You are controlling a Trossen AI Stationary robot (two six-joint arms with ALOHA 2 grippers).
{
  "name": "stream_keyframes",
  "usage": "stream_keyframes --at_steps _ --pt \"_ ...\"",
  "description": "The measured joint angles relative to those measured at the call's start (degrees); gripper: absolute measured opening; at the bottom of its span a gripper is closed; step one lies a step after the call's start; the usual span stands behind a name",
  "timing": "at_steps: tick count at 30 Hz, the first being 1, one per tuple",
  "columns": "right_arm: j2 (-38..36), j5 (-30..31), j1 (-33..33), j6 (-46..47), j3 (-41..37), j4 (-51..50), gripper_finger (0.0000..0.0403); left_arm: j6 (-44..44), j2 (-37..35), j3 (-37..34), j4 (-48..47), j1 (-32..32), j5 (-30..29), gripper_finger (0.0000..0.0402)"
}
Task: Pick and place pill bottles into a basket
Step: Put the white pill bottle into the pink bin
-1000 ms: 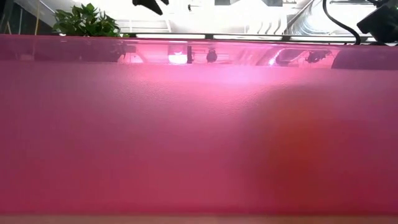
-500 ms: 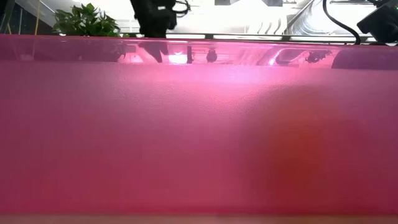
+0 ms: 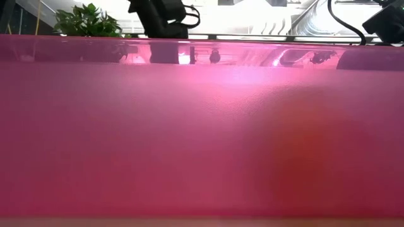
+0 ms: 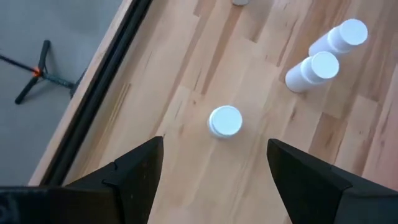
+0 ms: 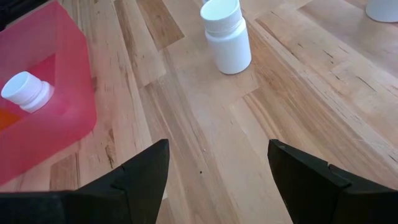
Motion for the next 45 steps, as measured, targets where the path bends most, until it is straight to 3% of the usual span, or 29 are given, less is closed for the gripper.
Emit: stream_keyframes --at_steps 11,17,27,45 --pt "0.0 1.0 0.0 0.0 0.0 0.0 0.0263 2.2 0.0 -9.5 6.2 -2.6 -2.4 0.0319" --pt "0.0 1.6 0.0 0.0 0.0 -0.1 0.0264 3.5 0.6 -11.8 11.3 -2.9 -0.3 0.0319" --pt "0.0 1.6 0.0 0.0 0.0 -0.2 0.0264 3.5 5.8 -11.9 14.1 -3.0 3.3 0.0319" --pt "0.0 1.5 0.0 0.1 0.0 -0.5 0.0264 6.2 8.0 -11.5 16.2 -3.4 1.8 0.0319"
